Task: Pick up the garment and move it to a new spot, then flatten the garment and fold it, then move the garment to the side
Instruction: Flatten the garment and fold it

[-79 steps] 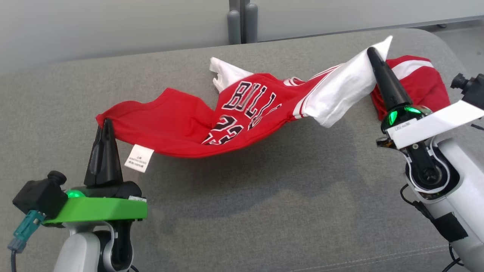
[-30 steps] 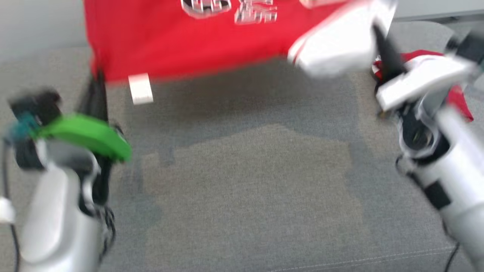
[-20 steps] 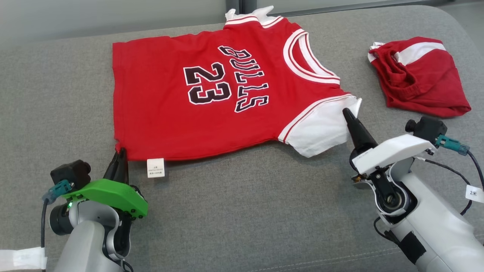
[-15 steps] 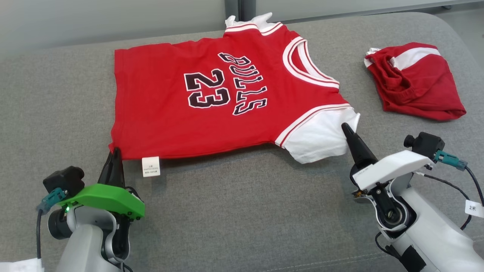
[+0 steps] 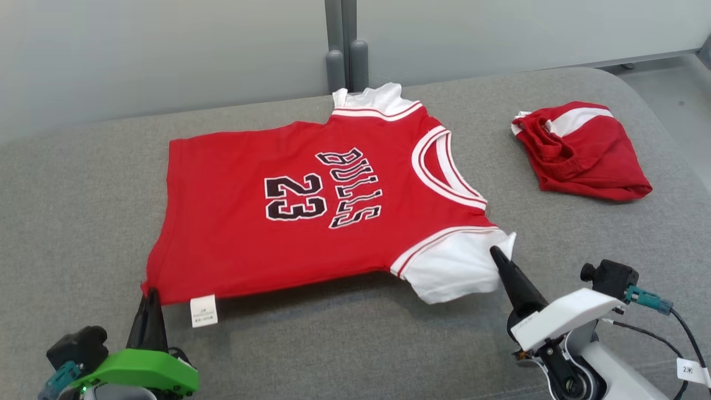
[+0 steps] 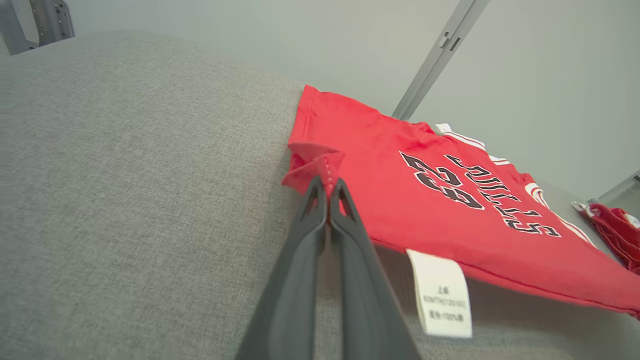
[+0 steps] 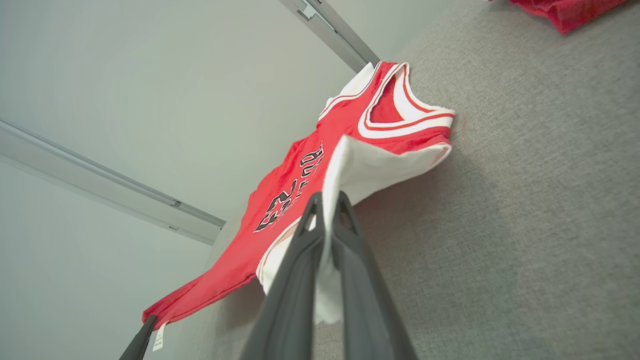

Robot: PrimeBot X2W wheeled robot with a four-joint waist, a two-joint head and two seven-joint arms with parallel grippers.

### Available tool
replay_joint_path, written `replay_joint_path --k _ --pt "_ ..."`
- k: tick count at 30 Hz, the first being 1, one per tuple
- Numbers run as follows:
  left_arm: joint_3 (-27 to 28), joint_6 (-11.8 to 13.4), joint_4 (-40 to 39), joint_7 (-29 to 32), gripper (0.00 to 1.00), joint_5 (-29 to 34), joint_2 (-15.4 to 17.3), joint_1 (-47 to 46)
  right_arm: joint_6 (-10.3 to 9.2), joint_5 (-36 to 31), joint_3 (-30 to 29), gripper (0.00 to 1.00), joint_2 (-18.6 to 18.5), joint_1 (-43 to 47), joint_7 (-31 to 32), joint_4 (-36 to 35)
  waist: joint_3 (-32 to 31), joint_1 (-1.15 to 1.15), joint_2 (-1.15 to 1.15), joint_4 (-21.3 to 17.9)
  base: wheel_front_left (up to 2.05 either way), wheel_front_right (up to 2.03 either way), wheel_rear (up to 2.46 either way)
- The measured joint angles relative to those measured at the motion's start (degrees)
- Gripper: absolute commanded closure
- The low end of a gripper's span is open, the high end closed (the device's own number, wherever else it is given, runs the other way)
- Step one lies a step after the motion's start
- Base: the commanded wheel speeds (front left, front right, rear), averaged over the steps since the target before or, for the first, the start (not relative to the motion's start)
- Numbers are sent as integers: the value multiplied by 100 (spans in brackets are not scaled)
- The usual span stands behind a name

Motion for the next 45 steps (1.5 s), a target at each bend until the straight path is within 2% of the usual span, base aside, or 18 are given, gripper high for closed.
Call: replay_joint_path --k 6,19,26,37,45 --pt "120 14 -363 0 100 0 -13 500 -1 -77 126 100 -103 534 0 -377 -145 0 0 -108 0 0 0" --pt "341 119 -1540 0 100 259 -52 1126 -43 -191 7 100 -278 1203 -1 -1135 -4 0 0 -131 0 0 0" --pt "99 158 -1444 1 100 256 -56 1599 -136 -320 -78 100 -342 1255 -7 -1350 83 0 0 -15 0 0 0" --pt "-14 166 -1446 1 100 247 -56 1666 -294 -379 -12 100 -349 1527 -8 -1283 106 0 0 18 0 0 0" --pt "-2 210 -1444 1 100 247 -56 1760 -337 -388 4 100 -344 1554 -8 -1288 142 0 0 5 0 0 0"
